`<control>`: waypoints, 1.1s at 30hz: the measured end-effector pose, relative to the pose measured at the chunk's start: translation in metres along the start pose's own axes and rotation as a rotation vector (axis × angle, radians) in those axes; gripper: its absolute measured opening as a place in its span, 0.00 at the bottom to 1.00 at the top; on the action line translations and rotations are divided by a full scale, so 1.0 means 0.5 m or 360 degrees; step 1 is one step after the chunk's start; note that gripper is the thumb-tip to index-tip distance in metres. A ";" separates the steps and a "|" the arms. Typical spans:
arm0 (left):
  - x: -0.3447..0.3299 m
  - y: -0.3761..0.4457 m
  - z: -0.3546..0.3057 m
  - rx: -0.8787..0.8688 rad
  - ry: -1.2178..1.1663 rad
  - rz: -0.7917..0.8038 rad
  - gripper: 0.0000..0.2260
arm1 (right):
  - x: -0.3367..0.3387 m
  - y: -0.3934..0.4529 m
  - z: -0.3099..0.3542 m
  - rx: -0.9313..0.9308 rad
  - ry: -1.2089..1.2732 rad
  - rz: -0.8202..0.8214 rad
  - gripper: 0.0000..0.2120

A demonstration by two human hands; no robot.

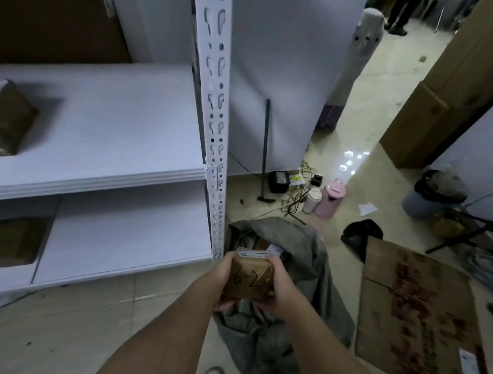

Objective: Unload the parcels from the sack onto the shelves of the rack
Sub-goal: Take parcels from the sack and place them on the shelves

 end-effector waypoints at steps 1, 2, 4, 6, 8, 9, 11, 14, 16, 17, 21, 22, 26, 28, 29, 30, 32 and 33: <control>0.005 -0.025 0.010 -0.0013 -0.0009 -0.0018 0.22 | 0.000 -0.024 -0.003 0.0017 -0.0032 -0.0014 0.20; 0.006 -0.047 0.020 -0.0028 -0.0031 -0.0018 0.23 | 0.003 -0.036 -0.009 0.0026 -0.0046 -0.0023 0.21; 0.009 -0.086 0.041 -0.0081 -0.0071 -0.0008 0.23 | 0.005 -0.062 -0.024 0.0022 -0.0116 -0.0030 0.23; 0.014 -0.120 0.064 -0.0133 -0.0124 -0.0017 0.23 | 0.002 -0.084 -0.039 0.0055 -0.0173 -0.0010 0.23; 0.025 -0.164 0.080 -0.0197 -0.0172 -0.0029 0.23 | -0.008 -0.107 -0.057 0.0061 -0.0230 0.0032 0.24; 0.034 -0.182 0.091 -0.0215 -0.0162 -0.0056 0.23 | -0.014 -0.120 -0.067 0.0061 -0.0246 0.0051 0.25; 0.060 -0.229 0.106 -0.0272 -0.0171 -0.0116 0.23 | -0.037 -0.151 -0.083 0.0107 -0.0300 0.0117 0.26; 0.114 -0.283 0.118 -0.0363 -0.0256 -0.0208 0.21 | -0.082 -0.166 -0.102 0.0165 -0.0387 0.0247 0.33; 0.152 -0.317 0.117 -0.0428 -0.0277 -0.0234 0.23 | -0.123 -0.169 -0.120 0.0168 -0.0416 0.0334 0.34; 0.175 -0.325 0.120 -0.0432 -0.0281 -0.0255 0.22 | -0.148 -0.194 -0.128 0.0159 -0.0439 0.0369 0.34; 0.274 -0.391 0.108 -0.0539 -0.0327 -0.0368 0.20 | -0.260 -0.266 -0.149 0.0280 -0.0441 0.0428 0.31; 0.300 -0.404 0.104 -0.0585 -0.0328 -0.0402 0.22 | -0.287 -0.277 -0.154 0.0320 -0.0451 0.0441 0.31; 0.418 -0.455 0.085 -0.0754 -0.0378 -0.0446 0.20 | -0.410 -0.360 -0.185 0.0529 -0.0458 0.0524 0.26; 0.478 -0.475 0.073 -0.0825 -0.0314 -0.0452 0.25 | -0.460 -0.387 -0.199 0.0655 -0.0420 0.0530 0.21; 0.507 -0.483 0.068 -0.0854 -0.0263 -0.0466 0.29 | -0.480 -0.391 -0.204 0.0699 -0.0393 0.0532 0.20; 0.532 -0.488 0.063 -0.0888 -0.0230 -0.0472 0.31 | -0.499 -0.396 -0.210 0.0727 -0.0377 0.0537 0.20; 0.585 -0.491 0.061 -0.0924 -0.0139 -0.0432 0.30 | -0.538 -0.411 -0.237 0.0747 -0.0326 0.0527 0.20; 0.611 -0.490 0.060 -0.0931 -0.0082 -0.0385 0.28 | -0.560 -0.416 -0.254 0.0742 -0.0304 0.0530 0.20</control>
Point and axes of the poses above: each hand's wrist, its own y-axis towards the middle knuckle, its own x-axis out of the back of the hand, z = x × y, the point moved 8 cm from there along y, towards the middle knuckle, and after that the axes turned 14 degrees about y, right-handed, at the moved point
